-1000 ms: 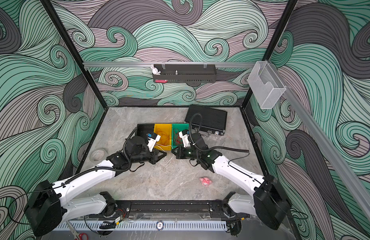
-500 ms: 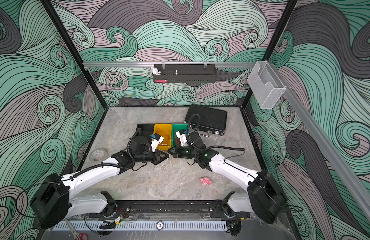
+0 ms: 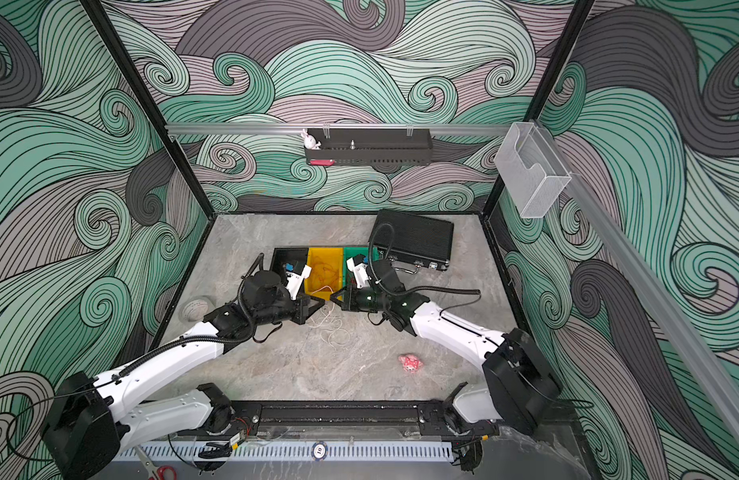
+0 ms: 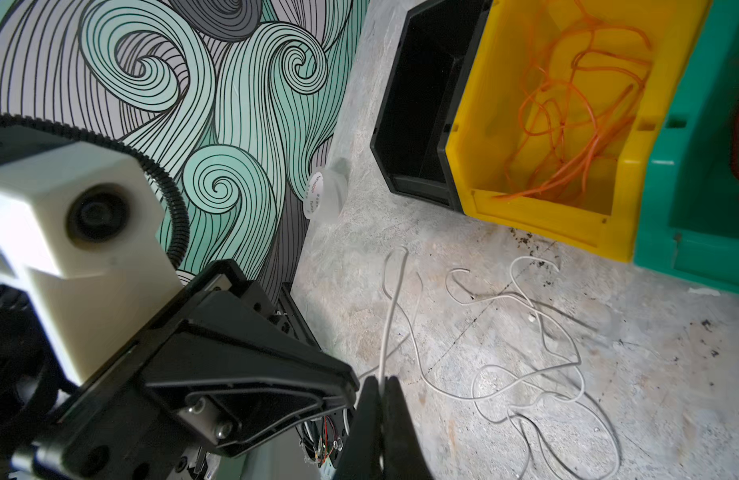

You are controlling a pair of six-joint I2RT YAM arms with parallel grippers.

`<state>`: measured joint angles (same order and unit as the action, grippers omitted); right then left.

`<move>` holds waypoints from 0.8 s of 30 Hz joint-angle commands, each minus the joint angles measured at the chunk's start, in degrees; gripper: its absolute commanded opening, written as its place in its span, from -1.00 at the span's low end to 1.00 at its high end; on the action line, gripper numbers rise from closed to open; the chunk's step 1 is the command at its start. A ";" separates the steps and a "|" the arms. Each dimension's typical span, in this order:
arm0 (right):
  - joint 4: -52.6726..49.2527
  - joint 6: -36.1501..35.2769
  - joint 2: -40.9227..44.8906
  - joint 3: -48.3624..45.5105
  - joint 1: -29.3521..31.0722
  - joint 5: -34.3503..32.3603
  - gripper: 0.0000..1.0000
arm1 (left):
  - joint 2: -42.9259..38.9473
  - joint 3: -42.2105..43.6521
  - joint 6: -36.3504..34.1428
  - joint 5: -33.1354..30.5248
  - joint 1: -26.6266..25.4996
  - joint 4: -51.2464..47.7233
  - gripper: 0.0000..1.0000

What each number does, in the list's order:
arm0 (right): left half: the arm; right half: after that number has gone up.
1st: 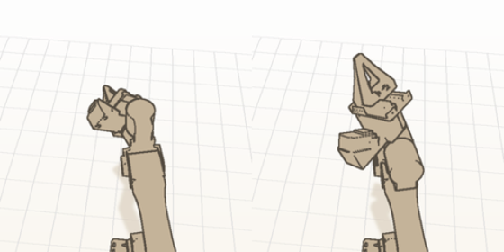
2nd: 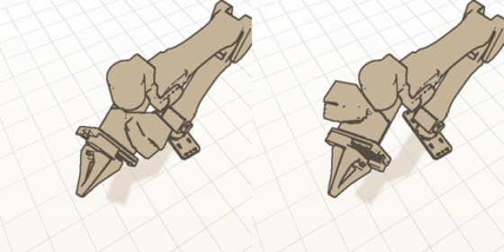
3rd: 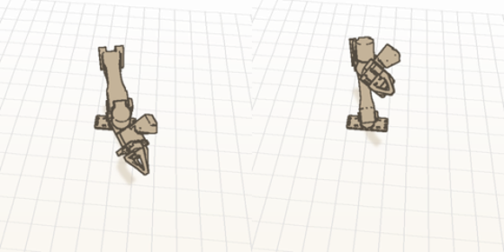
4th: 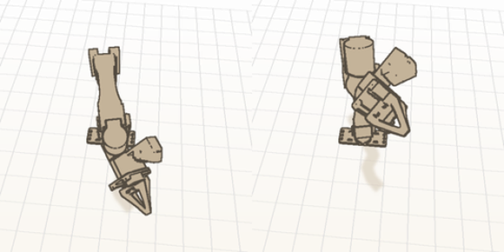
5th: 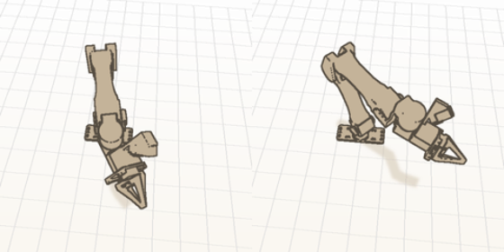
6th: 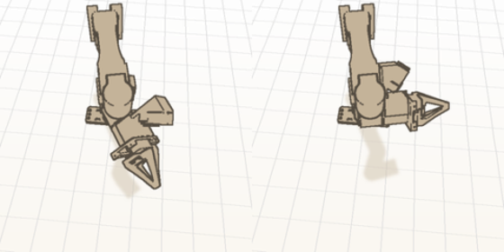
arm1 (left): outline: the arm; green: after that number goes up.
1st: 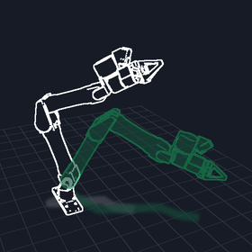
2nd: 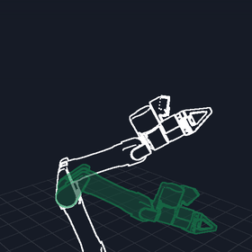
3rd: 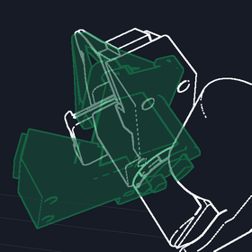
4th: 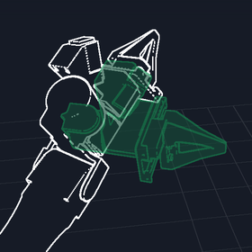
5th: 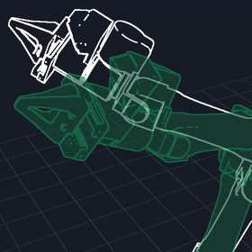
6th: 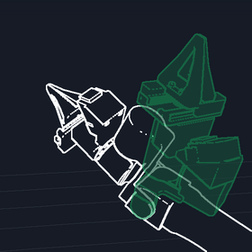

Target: Untangle the cables

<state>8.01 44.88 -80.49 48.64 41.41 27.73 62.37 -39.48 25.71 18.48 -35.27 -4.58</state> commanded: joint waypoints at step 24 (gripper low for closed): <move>-3.85 -6.68 -14.54 32.61 2.46 0.66 -0.96 | -21.30 -3.38 -0.79 -21.08 8.38 -19.00 -0.32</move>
<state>6.50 40.91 -93.25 78.59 43.81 29.41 41.06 -40.60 24.99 -0.45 -27.97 -19.94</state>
